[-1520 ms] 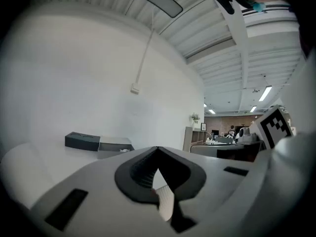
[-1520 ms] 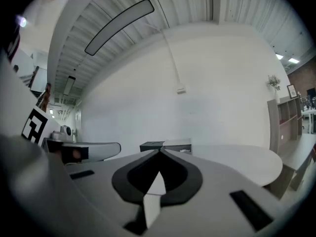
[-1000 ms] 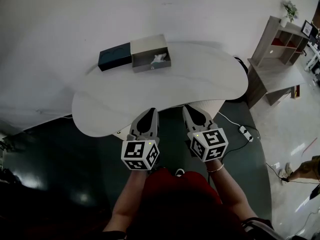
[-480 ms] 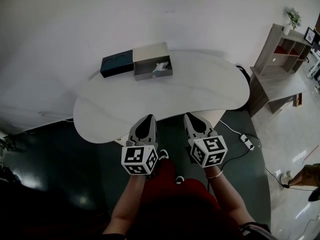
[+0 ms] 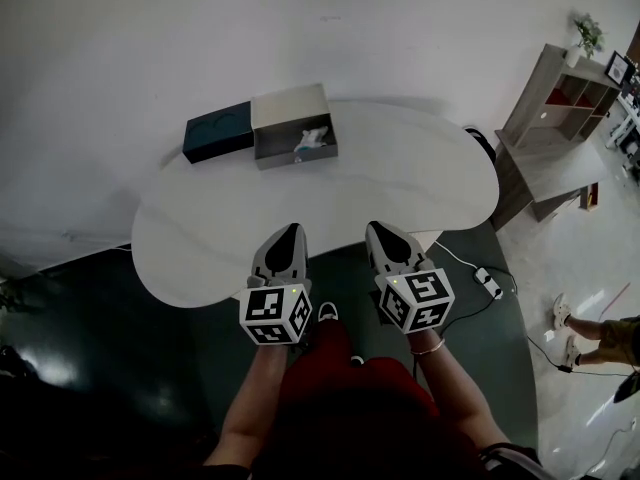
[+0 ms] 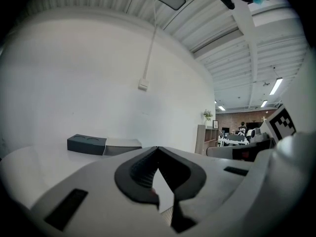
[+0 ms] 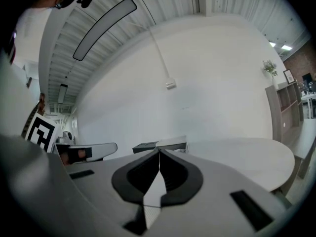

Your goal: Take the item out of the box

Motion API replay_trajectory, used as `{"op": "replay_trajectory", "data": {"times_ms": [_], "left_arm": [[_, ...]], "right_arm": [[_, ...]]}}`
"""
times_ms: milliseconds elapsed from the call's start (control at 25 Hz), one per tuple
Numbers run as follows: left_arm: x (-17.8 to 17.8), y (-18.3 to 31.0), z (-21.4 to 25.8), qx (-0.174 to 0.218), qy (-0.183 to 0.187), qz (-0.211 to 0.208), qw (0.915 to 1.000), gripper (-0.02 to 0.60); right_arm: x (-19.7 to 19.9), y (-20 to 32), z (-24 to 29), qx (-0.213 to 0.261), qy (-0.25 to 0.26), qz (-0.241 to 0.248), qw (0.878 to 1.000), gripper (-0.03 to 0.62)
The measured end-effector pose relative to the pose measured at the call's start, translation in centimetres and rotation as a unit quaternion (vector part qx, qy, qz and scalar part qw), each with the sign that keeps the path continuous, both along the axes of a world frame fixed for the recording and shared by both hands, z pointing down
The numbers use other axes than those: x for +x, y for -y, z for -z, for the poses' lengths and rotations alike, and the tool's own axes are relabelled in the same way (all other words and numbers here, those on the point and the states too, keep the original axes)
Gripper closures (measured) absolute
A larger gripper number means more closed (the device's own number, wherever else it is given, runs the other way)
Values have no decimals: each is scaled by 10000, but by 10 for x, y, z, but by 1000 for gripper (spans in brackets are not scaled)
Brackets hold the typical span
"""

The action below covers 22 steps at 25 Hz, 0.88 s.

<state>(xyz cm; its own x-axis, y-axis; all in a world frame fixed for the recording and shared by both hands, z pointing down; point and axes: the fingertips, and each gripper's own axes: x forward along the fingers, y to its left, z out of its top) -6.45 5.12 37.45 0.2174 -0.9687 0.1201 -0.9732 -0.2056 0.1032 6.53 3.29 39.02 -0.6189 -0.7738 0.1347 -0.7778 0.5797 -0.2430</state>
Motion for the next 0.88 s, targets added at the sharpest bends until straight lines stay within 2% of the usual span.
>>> {"op": "replay_trajectory", "data": {"times_ms": [400, 680, 880], "left_arm": [[-23, 65, -8, -58, -61, -133, 9999, 560], [-30, 105, -10, -85, -50, -466, 9989, 560], [-32, 130, -11, -97, 89, -690, 9975, 560]], "right_arm": [[-23, 65, 0, 76, -77, -164, 9998, 579], [-41, 104, -3, -9, -133, -233, 9996, 579], [-52, 128, -4, -63, -152, -304, 9994, 579]]}}
